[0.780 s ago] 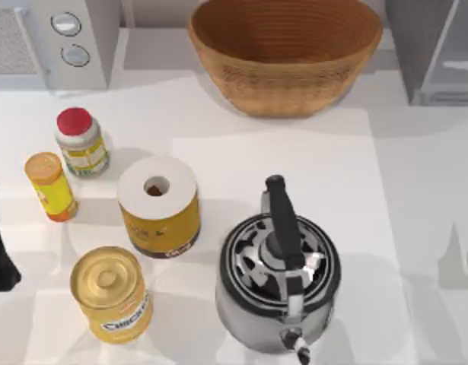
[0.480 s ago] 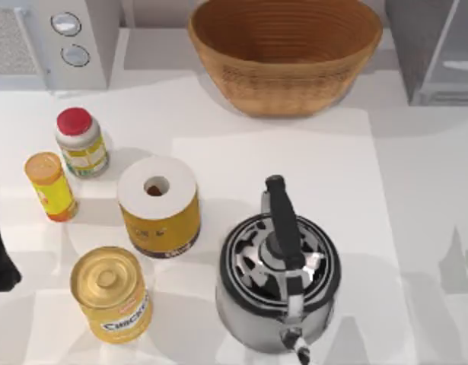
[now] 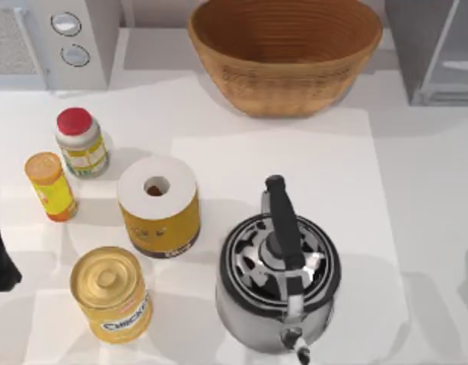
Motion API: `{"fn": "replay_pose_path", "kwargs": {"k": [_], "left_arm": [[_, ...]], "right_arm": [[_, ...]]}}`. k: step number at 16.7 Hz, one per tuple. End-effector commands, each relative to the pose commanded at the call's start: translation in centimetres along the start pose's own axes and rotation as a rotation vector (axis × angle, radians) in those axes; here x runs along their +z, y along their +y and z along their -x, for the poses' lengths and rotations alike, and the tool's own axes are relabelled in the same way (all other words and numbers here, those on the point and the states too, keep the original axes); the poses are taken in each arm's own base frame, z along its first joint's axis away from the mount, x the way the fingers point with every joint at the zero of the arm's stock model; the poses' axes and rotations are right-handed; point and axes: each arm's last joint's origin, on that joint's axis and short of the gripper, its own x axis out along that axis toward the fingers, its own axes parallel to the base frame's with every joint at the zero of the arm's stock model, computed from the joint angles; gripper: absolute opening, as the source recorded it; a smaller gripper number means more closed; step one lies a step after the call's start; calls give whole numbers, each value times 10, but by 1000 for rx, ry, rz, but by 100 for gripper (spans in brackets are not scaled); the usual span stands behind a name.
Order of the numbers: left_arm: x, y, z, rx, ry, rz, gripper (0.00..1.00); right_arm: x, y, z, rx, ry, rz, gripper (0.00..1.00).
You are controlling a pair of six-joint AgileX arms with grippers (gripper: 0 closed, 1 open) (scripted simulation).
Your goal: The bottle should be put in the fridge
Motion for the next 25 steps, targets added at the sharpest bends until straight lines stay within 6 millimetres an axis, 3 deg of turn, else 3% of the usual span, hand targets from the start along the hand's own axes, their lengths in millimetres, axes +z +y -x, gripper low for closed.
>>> {"fn": "replay_pose_path", "kwargs": {"k": [5,11,16,25], "left_arm": [[0,0,0,0,0,0,100],[0,0,0,0,0,0,100],[0,0,0,0,0,0,100],[0,0,0,0,0,0,100]], "right_arm": [[-14,-39,-11,287,-90,110,100],[-58,-70,-27,399,-214,5,100],[-84,-73,-33,417,-265,-63,100],[-82,-73,-36,418,-267,-64,100]]}}
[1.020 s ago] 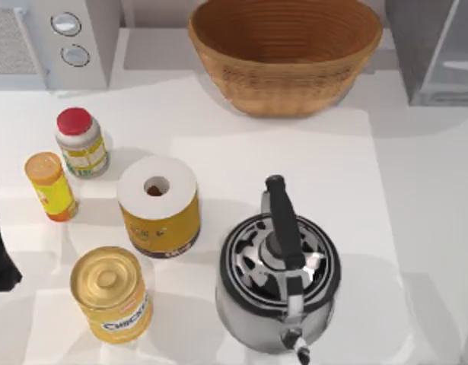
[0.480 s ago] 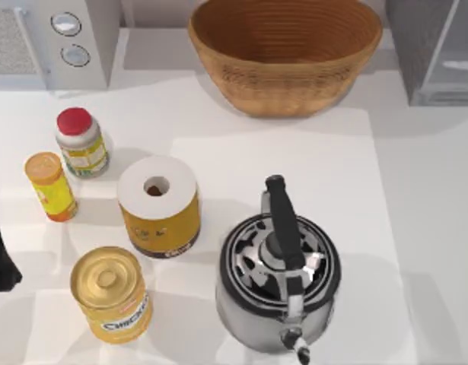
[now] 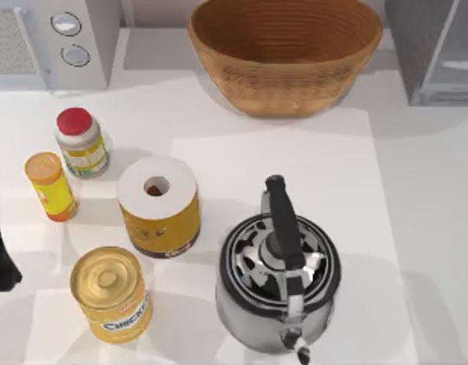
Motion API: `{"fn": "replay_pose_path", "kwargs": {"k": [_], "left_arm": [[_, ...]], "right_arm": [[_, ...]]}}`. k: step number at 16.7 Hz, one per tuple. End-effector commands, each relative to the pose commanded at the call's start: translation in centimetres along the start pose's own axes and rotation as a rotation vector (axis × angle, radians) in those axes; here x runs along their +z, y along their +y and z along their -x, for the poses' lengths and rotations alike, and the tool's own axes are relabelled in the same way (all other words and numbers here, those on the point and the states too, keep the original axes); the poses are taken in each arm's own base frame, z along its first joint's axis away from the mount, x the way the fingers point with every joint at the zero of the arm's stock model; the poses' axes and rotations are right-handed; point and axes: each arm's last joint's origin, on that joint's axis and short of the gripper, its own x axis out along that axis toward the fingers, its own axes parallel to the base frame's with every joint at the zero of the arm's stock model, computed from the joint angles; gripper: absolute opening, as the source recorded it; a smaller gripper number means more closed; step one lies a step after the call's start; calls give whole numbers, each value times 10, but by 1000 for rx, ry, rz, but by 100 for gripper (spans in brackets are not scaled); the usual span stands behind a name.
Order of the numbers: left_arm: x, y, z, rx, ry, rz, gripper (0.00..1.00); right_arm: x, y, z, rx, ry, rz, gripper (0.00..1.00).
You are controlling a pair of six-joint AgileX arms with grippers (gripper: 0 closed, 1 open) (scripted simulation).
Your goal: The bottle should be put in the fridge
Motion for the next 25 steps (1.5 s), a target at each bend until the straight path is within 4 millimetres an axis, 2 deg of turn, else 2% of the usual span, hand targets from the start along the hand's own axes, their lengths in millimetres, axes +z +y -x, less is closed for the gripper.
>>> {"fn": "replay_pose_path", "kwargs": {"k": [15,22,25], "left_arm": [[0,0,0,0,0,0,100],[0,0,0,0,0,0,100],[0,0,0,0,0,0,100]], "right_arm": [[-3,1,-52,0,0,0,100],[-2,1,-57,0,0,-1,100],[-2,1,-57,0,0,-1,78]]}}
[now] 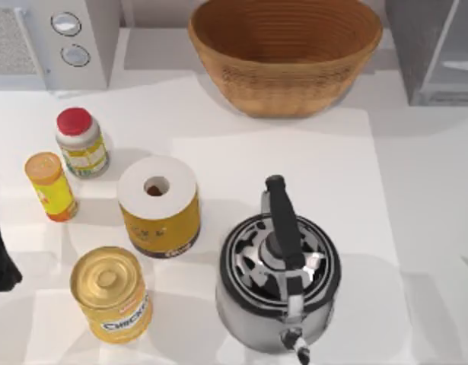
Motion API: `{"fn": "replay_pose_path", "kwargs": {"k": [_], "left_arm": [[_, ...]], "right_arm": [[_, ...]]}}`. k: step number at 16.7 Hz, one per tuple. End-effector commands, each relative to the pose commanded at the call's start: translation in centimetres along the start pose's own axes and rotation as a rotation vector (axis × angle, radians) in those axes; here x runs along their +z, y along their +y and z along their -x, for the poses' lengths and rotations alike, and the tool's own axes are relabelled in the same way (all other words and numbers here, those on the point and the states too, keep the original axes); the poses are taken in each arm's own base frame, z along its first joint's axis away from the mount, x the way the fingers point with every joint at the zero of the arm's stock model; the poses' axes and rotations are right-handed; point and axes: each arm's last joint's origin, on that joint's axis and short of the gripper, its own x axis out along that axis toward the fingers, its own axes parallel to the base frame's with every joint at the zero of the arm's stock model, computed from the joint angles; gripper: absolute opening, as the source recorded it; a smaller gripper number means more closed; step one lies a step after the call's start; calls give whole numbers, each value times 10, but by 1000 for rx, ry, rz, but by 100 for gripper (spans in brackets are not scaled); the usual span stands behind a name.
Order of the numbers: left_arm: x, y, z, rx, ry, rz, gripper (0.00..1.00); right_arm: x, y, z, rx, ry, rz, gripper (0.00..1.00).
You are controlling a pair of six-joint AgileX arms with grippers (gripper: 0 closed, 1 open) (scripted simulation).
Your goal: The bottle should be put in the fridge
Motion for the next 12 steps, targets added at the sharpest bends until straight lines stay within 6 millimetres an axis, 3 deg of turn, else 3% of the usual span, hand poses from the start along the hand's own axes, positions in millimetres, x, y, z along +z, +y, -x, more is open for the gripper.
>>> {"fn": "replay_pose_path", "kwargs": {"k": [10,12], "left_arm": [[0,0,0,0,0,0,100],[0,0,0,0,0,0,100]], "right_arm": [[0,0,0,0,0,0,3],[0,0,0,0,0,0,1]]}}
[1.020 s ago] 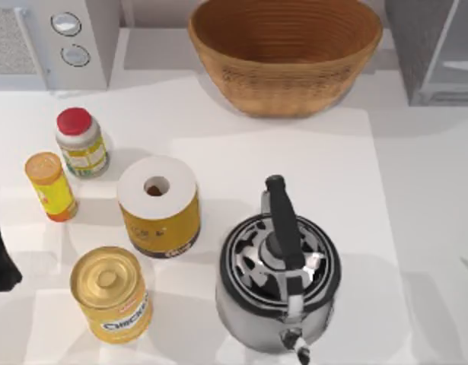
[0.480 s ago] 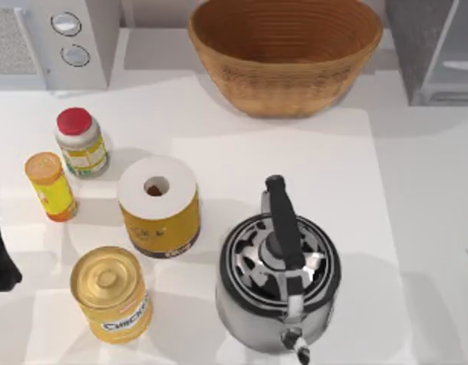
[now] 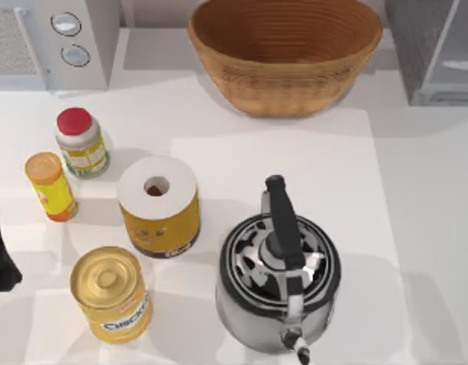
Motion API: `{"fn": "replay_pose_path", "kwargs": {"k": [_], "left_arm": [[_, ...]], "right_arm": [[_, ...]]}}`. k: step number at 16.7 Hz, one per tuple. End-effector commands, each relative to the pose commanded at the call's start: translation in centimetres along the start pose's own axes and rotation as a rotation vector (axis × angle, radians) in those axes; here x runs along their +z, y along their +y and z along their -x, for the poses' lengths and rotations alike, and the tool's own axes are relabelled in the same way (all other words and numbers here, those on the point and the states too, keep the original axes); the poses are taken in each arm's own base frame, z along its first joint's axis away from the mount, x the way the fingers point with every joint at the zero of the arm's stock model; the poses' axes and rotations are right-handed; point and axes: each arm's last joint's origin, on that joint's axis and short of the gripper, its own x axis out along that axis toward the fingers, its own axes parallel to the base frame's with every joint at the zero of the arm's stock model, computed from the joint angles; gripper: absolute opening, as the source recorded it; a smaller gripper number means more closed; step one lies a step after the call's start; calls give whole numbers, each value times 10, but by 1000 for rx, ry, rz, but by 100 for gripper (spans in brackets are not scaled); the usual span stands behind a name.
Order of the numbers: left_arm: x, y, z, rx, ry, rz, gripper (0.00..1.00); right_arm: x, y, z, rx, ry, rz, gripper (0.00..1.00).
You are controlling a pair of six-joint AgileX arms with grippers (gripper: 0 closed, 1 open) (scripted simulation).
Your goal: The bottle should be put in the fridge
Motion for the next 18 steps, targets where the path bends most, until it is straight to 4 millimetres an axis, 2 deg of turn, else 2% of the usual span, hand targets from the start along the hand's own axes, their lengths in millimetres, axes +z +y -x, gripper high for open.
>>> {"fn": "replay_pose_path", "kwargs": {"k": [9,18], "left_arm": [[0,0,0,0,0,0,100],[0,0,0,0,0,0,100]], "right_arm": [[0,-1,2,-4,-2,2,1],[6,-11,36,-6,-35,75,1]]}}
